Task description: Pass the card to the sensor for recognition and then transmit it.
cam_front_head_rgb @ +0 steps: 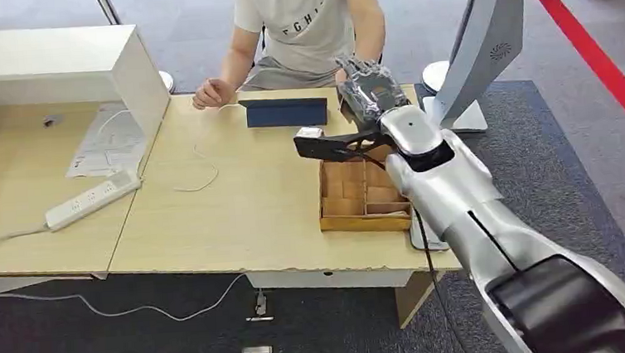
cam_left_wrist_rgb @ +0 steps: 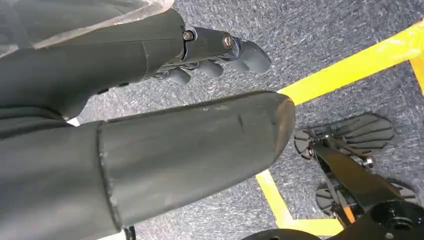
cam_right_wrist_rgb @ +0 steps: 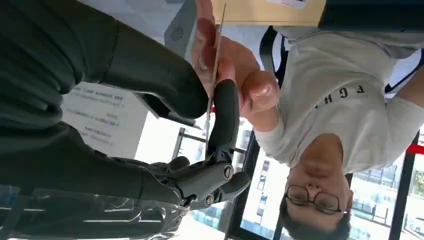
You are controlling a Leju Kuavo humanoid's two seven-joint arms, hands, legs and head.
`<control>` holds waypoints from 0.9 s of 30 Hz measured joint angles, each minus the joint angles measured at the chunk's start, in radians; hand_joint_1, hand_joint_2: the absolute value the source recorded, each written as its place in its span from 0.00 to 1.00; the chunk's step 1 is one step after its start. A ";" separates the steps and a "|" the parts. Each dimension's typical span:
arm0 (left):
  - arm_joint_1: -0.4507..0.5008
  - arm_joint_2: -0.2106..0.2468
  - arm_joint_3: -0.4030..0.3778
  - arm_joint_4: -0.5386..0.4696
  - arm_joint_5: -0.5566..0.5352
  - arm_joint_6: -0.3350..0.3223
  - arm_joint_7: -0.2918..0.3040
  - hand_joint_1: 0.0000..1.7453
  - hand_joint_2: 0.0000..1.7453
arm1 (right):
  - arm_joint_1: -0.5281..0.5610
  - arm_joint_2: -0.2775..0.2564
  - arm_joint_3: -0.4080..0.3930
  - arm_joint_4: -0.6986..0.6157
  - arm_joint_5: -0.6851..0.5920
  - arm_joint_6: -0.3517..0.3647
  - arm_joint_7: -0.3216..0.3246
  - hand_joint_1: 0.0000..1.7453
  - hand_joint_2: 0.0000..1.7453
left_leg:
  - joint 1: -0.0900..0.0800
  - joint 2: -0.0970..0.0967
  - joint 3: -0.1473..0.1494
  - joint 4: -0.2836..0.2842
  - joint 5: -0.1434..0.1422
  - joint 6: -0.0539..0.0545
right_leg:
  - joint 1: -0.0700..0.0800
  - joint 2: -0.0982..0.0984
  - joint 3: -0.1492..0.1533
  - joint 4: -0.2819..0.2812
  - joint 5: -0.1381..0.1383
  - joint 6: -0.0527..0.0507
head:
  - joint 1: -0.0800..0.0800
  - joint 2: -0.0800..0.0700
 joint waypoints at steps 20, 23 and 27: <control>0.005 -0.006 -0.003 0.000 -0.025 -0.006 -0.027 0.00 0.00 | -0.032 -0.162 0.005 0.048 0.090 -0.179 -0.077 0.00 0.00 | -0.001 0.000 0.001 0.001 0.000 0.000 | 0.000 0.000 0.000 -0.002 0.001 0.001 | 0.000 0.000; 0.006 -0.003 -0.007 0.000 -0.015 -0.018 -0.018 0.00 0.00 | -0.040 -0.247 -0.001 0.052 0.070 -0.179 -0.111 0.00 0.00 | 0.000 -0.002 0.000 0.001 0.000 0.000 | 0.000 -0.001 0.002 -0.003 0.001 0.001 | 0.000 0.000; 0.009 0.005 -0.010 0.000 -0.005 -0.026 -0.009 0.00 0.00 | -0.038 -0.364 -0.005 0.063 0.054 -0.157 -0.102 0.00 0.00 | -0.001 -0.001 0.000 0.002 -0.001 0.001 | -0.001 -0.001 0.001 -0.003 0.001 0.001 | 0.000 0.000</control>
